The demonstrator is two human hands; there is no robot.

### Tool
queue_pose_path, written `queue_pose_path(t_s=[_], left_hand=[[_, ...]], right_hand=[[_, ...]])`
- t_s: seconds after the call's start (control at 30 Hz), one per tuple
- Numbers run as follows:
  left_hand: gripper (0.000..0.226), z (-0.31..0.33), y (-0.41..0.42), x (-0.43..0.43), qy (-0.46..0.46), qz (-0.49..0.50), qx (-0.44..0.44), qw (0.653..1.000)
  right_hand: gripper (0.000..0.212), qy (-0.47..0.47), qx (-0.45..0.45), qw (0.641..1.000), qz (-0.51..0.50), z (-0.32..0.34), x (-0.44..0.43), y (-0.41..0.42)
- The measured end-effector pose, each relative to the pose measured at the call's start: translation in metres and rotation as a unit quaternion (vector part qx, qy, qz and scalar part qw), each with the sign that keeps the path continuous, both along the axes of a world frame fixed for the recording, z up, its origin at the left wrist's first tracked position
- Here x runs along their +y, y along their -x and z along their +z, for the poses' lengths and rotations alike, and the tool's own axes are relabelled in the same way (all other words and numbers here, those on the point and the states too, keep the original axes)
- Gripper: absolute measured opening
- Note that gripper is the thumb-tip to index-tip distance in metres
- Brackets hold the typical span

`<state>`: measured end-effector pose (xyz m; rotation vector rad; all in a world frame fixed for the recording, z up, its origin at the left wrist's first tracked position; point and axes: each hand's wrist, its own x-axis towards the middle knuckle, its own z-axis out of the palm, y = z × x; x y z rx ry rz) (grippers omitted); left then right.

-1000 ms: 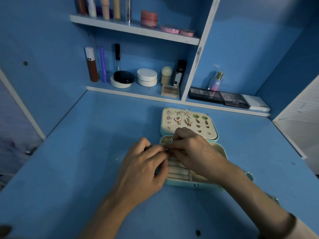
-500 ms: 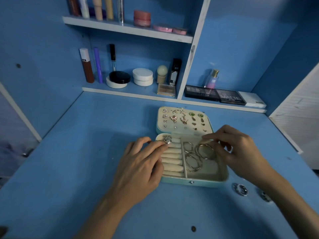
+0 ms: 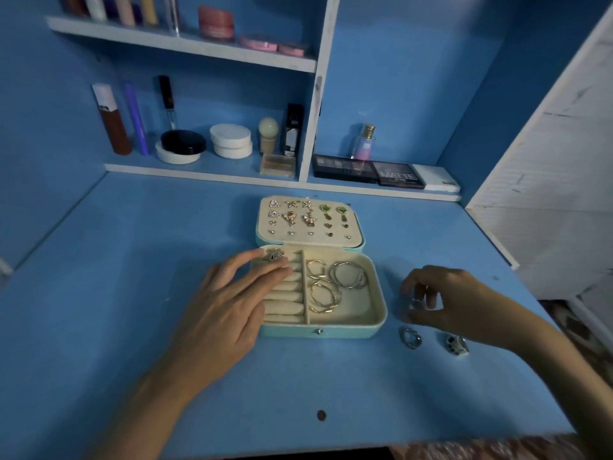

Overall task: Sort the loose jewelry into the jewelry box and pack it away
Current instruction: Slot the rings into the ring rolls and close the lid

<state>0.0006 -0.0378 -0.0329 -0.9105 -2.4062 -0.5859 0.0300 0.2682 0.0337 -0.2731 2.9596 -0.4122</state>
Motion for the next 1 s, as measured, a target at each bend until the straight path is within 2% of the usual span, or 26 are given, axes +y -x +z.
queue_pose_path(t_s=[0.13, 0.23, 0.33, 0.47, 0.53, 0.67, 0.8, 0.93, 1.0], left_hand=[[0.046, 0.000, 0.000, 0.001, -0.002, -0.011, -0.007, 1.000], [0.046, 0.002, -0.001, 0.001, 0.001, -0.013, -0.009, 1.000], [0.044, 0.004, 0.000, 0.001, -0.005, -0.013, -0.001, 1.000], [0.043, 0.004, -0.002, 0.002, -0.022, -0.010, 0.002, 1.000], [0.042, 0.005, -0.002, 0.001, -0.023, -0.008, 0.006, 1.000], [0.039, 0.011, -0.004, 0.003, -0.044, -0.009, 0.044, 0.998], [0.036, 0.015, -0.007, 0.004, -0.057, -0.003, 0.061, 0.997], [0.035, 0.012, -0.006, 0.003, -0.050, 0.004, 0.040, 0.998], [0.035, 0.011, -0.006, 0.002, -0.049, 0.000, 0.027, 0.998]], right_hand=[[0.024, 0.002, 0.010, 1.000, -0.018, -0.004, -0.002, -0.001], [0.031, 0.049, 0.046, 0.997, -0.035, -0.002, -0.004, 0.000], [0.029, 0.171, 0.079, 0.980, -0.060, 0.005, -0.012, 0.004], [0.027, 0.362, 0.053, 0.929, -0.063, 0.013, -0.038, 0.013], [0.026, 0.411, 0.042, 0.909, -0.046, 0.014, -0.056, 0.020], [0.025, 0.410, 0.031, 0.912, 0.003, 0.009, -0.091, 0.035], [0.026, 0.336, 0.038, 0.939, 0.054, -0.003, -0.113, 0.042], [0.035, 0.268, 0.077, 0.959, 0.058, -0.008, -0.115, 0.047], [0.032, 0.236, 0.105, 0.963, 0.078, -0.009, -0.114, 0.048]])
